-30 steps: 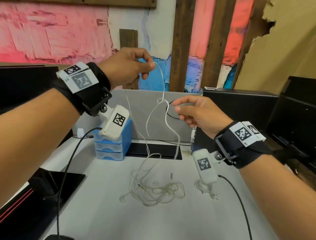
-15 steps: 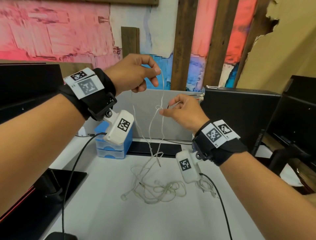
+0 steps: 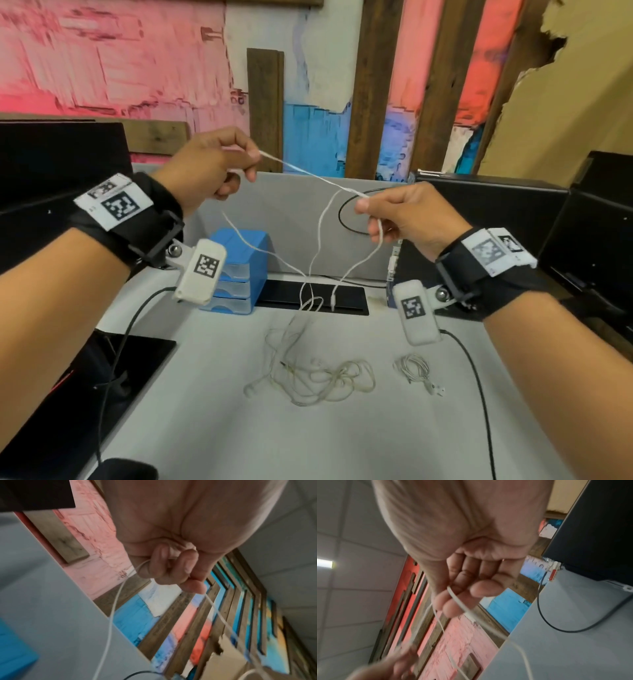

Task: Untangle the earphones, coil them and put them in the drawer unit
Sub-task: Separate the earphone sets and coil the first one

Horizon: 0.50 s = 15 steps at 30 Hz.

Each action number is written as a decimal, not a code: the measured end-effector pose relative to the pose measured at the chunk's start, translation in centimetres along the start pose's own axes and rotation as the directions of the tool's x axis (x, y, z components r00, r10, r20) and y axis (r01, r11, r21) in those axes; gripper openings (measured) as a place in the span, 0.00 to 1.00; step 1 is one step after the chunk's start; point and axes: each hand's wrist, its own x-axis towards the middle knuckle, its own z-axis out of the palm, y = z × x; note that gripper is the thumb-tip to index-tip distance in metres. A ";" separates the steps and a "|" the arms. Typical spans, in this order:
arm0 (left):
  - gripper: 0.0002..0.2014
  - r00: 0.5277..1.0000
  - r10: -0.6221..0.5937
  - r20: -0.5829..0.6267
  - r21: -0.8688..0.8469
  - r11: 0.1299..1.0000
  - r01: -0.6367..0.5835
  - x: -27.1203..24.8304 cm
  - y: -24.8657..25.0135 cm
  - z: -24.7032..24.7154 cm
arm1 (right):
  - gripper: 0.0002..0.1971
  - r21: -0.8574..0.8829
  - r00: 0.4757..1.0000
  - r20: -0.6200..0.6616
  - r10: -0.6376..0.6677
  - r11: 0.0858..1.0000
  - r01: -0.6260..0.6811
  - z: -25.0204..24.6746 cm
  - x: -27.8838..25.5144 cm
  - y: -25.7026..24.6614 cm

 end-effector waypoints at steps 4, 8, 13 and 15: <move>0.08 0.984 -0.102 0.143 0.129 0.988 0.084 -1.1 -1.9 1.4 | 0.10 0.062 0.997 -0.009 -0.080 0.995 0.081 -1.4 0.3 -1.4; 0.25 0.905 -0.113 0.410 0.128 0.990 0.066 -1.4 0.7 6.5 | 0.12 -0.077 0.991 0.000 -0.130 0.989 0.130 -0.1 1.1 -2.8; 0.06 0.918 -0.065 0.391 0.176 0.984 -0.006 -0.5 0.4 11.2 | 0.12 -0.062 0.974 -0.126 -0.189 0.981 0.183 -0.6 1.5 -5.5; 0.07 0.901 -0.123 0.415 0.153 0.986 0.064 -0.6 -1.6 11.2 | 0.11 0.030 0.938 -0.263 -0.225 0.970 0.241 -2.3 1.8 -7.1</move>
